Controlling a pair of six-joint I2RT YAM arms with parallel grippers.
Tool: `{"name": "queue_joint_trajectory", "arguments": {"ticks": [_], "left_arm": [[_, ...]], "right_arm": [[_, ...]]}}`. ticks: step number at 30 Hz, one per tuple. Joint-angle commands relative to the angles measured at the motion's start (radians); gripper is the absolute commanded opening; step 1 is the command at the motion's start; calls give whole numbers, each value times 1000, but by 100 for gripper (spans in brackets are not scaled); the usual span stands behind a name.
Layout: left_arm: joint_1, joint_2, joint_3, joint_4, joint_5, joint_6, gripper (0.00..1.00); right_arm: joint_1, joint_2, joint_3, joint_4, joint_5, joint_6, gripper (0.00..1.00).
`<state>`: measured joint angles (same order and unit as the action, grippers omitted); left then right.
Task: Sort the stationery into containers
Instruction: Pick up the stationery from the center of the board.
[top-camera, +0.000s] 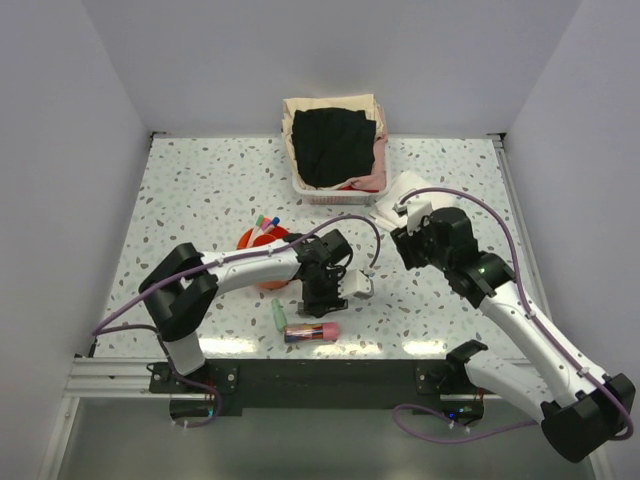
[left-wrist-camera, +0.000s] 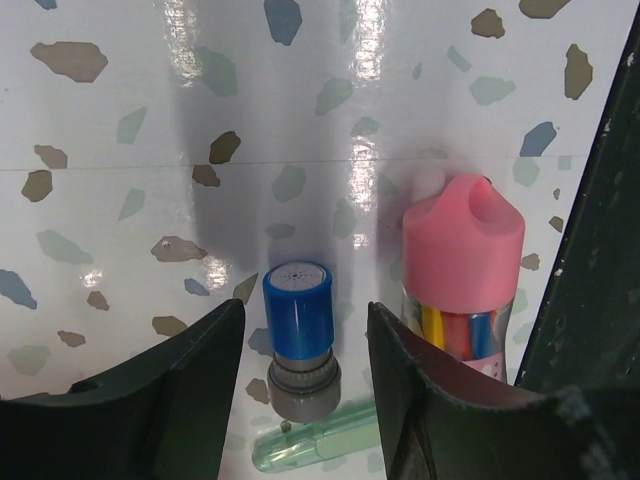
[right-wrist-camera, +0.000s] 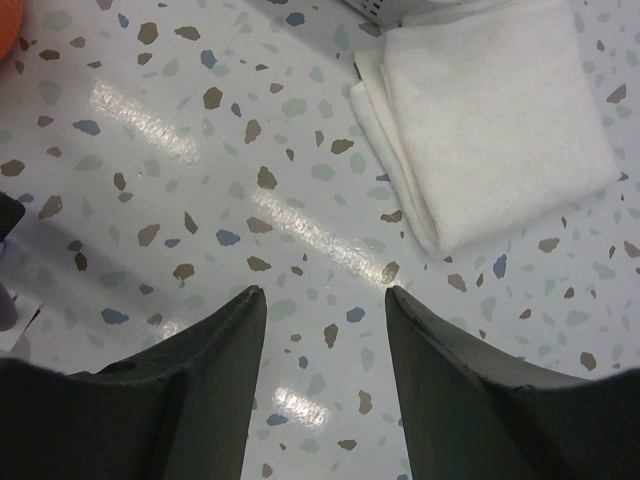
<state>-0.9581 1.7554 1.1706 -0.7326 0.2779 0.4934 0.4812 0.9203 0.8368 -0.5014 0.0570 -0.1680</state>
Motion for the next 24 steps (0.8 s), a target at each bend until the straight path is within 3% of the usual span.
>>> {"name": "queue_joint_trajectory", "arguments": {"ticks": [1, 18, 22, 24], "left_arm": [[-5, 21, 21, 44, 10, -27, 56], [-5, 16, -23, 65, 33, -6, 24], [-5, 3, -57, 65, 21, -13, 37], [-7, -13, -80, 71, 6, -13, 38]], "right_arm": [[-9, -8, 1, 14, -13, 13, 55], [-19, 35, 25, 11, -3, -16, 55], [-21, 52, 35, 9, -6, -19, 55], [-21, 58, 36, 11, -11, -22, 55]]}}
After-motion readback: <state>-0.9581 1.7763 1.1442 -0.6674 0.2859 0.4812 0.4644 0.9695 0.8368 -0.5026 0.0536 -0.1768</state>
